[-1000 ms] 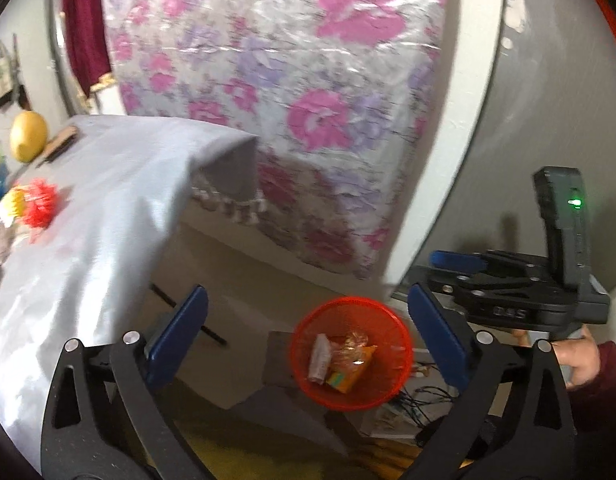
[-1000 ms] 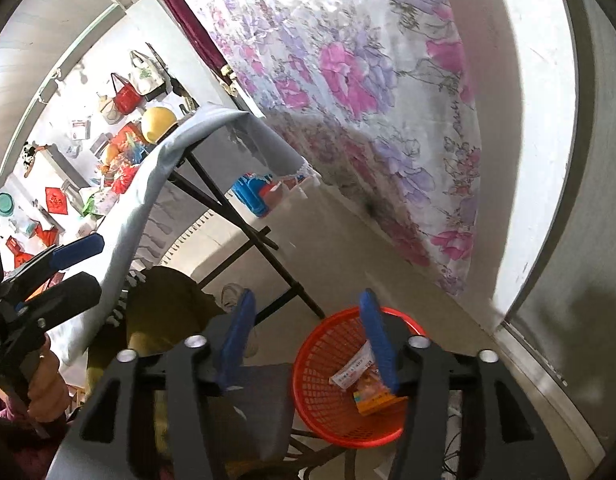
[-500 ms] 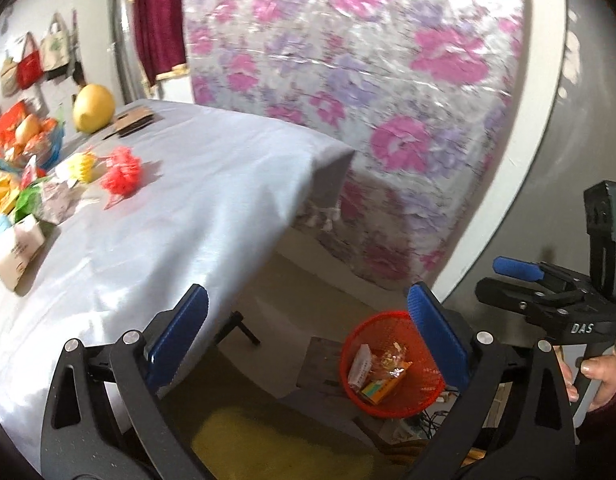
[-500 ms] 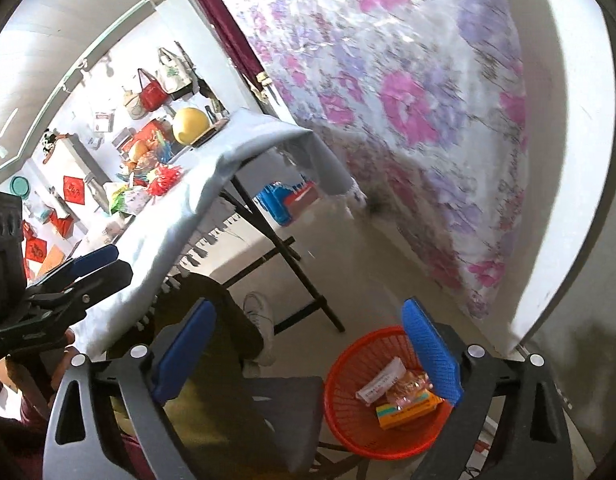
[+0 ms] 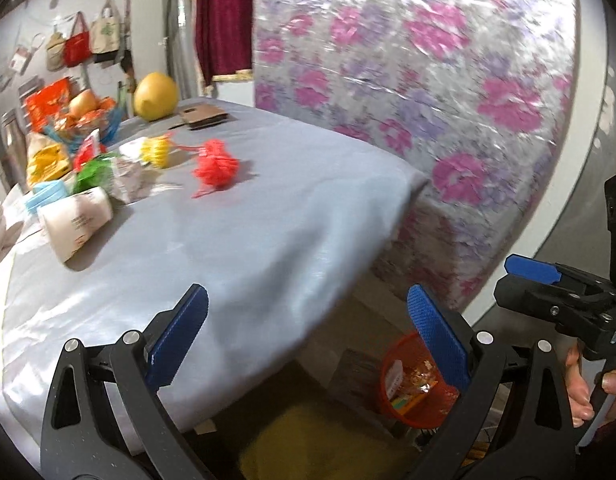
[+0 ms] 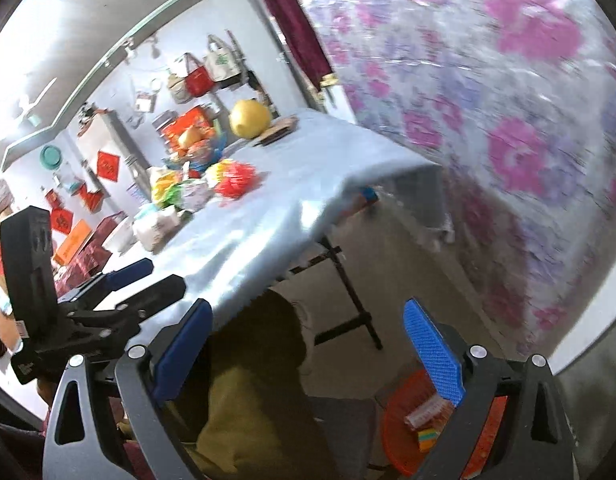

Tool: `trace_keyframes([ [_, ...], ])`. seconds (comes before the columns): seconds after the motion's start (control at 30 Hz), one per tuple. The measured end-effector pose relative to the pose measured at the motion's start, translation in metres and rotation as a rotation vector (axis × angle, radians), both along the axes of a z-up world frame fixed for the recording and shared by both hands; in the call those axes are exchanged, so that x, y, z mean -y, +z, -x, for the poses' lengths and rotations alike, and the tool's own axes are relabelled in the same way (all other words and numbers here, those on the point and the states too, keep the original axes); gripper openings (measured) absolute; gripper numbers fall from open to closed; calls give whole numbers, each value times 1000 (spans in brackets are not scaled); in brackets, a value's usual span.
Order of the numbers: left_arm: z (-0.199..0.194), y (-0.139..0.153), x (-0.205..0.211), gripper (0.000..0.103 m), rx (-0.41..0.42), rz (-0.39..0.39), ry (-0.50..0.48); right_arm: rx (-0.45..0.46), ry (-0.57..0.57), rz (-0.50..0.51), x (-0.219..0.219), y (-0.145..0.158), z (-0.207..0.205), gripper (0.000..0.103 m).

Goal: Collect trash
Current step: 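Withdraw both grippers from the wastebasket back toward the table, then grasp the white paper cup with the left gripper while the right gripper grasps the red mesh net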

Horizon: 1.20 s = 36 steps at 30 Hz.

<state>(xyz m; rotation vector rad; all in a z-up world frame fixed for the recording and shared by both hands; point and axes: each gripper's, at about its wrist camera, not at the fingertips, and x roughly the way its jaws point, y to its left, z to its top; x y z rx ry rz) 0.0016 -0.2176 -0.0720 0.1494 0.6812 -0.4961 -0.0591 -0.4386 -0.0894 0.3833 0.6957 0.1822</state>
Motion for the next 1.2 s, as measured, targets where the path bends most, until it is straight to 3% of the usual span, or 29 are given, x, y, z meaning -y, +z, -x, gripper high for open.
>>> trace_keyframes([
  [0.3, -36, 3, -77, 96, 7, 32, 167, -5, 116, 21, -67, 12, -57, 95],
  [0.5, -90, 3, -164, 96, -57, 89, 337, -12, 189, 55, -110, 10, -99, 95],
  [0.67, -121, 8, -206, 96, -99, 153, 387, -13, 233, 64, -136, 7, -126, 95],
  [0.8, -142, 11, -204, 96, -110, 160, 343, -29, 251, 67, -147, 3, -143, 95],
  [0.93, -170, 7, -180, 96, -96, 57, 301, -36, 241, 88, -150, 3, -156, 95],
  [1.03, -187, -6, -168, 96, -143, -6, 286, -24, 215, 103, -148, 9, -169, 95],
  [1.2, -177, -1, -172, 75, -97, 45, 248, -6, 167, 133, -147, 15, -198, 95],
])
